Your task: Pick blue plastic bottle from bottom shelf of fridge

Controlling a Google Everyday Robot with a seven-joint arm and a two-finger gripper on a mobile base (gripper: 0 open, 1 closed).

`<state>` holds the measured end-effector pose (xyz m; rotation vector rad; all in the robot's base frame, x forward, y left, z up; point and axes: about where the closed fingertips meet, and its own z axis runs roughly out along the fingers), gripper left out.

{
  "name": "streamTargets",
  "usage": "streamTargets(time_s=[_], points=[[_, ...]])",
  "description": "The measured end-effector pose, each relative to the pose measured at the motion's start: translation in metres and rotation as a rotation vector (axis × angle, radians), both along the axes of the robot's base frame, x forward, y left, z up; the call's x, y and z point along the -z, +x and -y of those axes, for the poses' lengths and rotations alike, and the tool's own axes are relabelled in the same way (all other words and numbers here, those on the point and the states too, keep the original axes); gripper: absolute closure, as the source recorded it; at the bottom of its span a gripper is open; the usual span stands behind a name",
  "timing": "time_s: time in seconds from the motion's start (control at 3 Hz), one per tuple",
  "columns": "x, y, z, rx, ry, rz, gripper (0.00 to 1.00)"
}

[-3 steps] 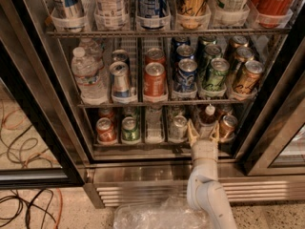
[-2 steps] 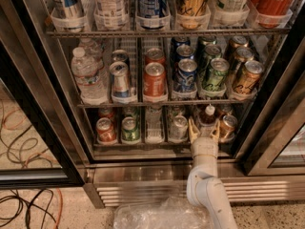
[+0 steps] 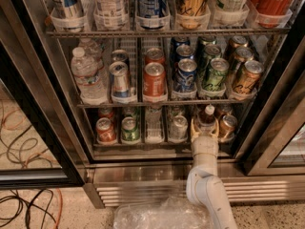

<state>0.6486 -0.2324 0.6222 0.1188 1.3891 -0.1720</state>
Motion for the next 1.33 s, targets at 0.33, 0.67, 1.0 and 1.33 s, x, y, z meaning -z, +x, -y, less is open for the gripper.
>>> streamTargets(time_s=[0.33,0.67,1.0,1.33], points=[[0.0,0.0,0.0,0.0,0.0,0.0,0.98],[-0.005,0.0,0.0,-0.001,0.015,0.015,1.0],[-0.012,0.0,0.003,0.017,0.04,0.052,1.0],[-0.015,-0.006,0.006,0.03,0.056,0.105,1.0]])
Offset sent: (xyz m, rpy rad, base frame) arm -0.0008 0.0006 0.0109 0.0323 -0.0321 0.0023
